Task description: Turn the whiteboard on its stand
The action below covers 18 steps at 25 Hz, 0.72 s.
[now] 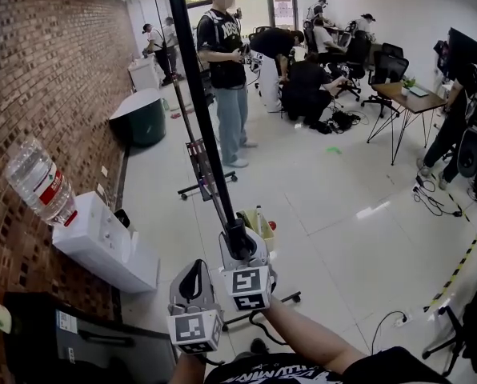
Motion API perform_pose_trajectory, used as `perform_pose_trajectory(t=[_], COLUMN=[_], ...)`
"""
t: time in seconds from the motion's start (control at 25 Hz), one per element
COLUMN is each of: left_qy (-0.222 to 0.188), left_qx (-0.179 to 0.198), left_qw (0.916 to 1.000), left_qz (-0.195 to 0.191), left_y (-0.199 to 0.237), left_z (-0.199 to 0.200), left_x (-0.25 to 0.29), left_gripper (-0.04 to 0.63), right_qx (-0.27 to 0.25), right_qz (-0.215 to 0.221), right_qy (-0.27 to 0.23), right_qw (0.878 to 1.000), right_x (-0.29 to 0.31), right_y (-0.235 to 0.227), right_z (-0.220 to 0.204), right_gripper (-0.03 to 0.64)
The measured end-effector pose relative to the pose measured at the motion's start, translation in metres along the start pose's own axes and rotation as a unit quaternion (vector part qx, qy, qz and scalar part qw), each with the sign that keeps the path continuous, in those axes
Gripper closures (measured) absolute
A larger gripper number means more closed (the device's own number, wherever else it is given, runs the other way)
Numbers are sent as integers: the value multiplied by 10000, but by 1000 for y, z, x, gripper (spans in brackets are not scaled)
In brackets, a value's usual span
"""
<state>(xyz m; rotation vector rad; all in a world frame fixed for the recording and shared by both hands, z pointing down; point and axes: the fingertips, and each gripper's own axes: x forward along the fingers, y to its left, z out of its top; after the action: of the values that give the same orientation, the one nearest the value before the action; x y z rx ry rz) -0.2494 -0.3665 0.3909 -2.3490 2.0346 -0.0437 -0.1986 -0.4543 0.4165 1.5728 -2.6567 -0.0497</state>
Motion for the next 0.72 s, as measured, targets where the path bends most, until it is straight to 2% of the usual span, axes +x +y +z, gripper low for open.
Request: perform_pose_trajectory(t=[0.16,0.4,0.72], left_qy=[-12,-85,207], left_qx=[-14,-6,-58], left_qw=[10000,9998,9985], left_qz=[38,185,512], left_y=[-14,-44,-67], left_z=[-8,1,-6], left_x=[-11,-38,-89], left_gripper=[591,590,591], right_qx=[-85,-97,-86], right_qz=[74,132,253], right_qy=[41,68,83], right_qw=[9999,9998,9996], right_x=[-21,-54,-89], right_y=[1,-1,3], right_z=[-1,0,1], right_gripper=[460,460,463])
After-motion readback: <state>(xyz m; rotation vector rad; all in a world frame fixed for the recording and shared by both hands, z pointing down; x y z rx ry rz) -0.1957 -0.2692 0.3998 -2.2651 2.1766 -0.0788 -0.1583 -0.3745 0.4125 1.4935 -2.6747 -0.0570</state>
